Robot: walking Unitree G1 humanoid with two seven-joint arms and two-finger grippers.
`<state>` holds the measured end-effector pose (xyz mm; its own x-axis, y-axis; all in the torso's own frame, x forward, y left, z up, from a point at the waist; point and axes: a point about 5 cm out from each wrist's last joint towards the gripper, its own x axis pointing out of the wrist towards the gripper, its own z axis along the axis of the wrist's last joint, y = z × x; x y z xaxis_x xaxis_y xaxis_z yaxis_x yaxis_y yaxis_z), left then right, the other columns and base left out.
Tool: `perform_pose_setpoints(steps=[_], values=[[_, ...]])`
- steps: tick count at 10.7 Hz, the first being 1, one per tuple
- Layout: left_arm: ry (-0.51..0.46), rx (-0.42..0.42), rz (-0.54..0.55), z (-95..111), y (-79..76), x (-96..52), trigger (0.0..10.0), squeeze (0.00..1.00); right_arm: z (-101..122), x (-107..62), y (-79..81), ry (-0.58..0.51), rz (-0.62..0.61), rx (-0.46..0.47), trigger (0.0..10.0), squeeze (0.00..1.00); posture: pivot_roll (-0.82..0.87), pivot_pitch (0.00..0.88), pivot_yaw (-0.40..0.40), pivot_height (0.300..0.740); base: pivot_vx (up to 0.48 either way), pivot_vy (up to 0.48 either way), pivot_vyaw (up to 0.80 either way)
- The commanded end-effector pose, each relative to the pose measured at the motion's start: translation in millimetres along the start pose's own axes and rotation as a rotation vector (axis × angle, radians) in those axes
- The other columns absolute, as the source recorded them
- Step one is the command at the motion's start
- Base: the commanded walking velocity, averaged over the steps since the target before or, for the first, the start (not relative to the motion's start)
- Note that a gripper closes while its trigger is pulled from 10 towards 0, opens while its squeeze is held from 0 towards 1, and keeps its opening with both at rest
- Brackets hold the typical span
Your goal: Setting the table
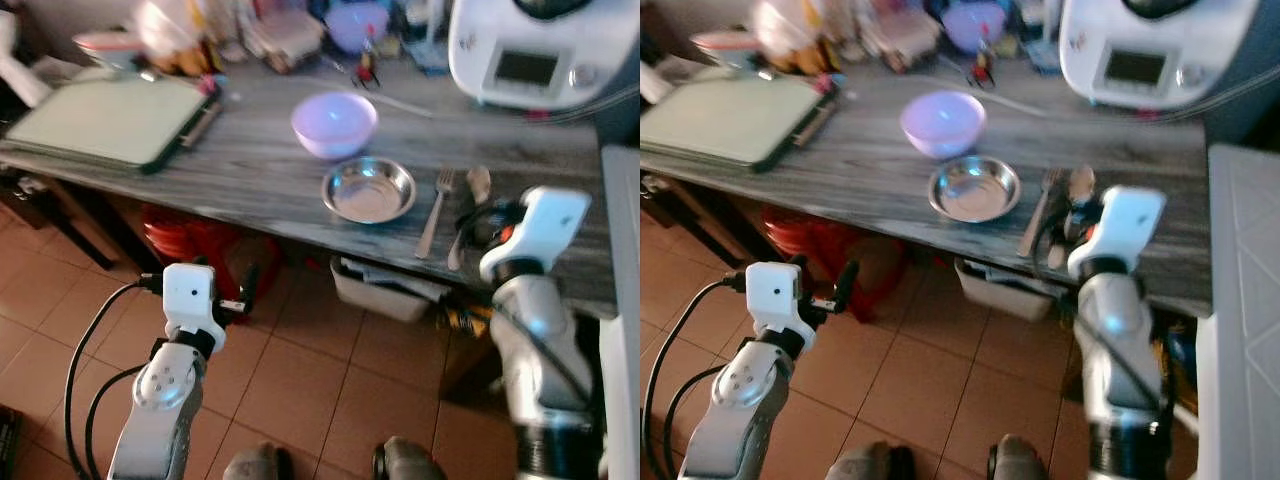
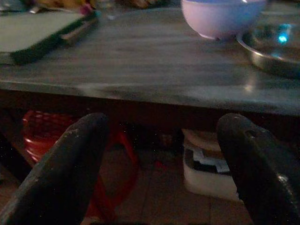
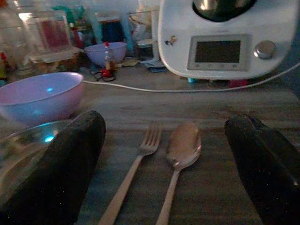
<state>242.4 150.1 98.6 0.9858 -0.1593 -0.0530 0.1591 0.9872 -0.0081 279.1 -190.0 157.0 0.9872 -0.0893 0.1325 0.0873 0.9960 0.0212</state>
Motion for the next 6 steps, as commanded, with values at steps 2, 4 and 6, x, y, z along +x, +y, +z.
perform_pose_setpoints(steps=[2,4,6], values=[[-0.025,0.017,0.031,3.4,5.2,7.1,10.0,0.00,-8.7,-10.5,7.5,0.013,0.018,0.011,10.0,0.00,-0.04,0.000,0.076,0.740,0.000,0.000,0.00],[-0.028,0.021,0.030,2.8,4.5,4.5,10.0,0.00,-15.6,-19.0,2.8,0.033,0.010,0.000,10.0,0.00,-0.04,0.000,0.072,0.740,0.000,0.000,-0.65],[-0.012,0.019,0.045,-2.6,4.8,-0.9,10.0,0.00,-21.9,-22.4,0.4,0.061,0.014,-0.004,10.0,0.00,-0.04,0.000,0.064,0.740,-0.242,0.000,-0.22]])
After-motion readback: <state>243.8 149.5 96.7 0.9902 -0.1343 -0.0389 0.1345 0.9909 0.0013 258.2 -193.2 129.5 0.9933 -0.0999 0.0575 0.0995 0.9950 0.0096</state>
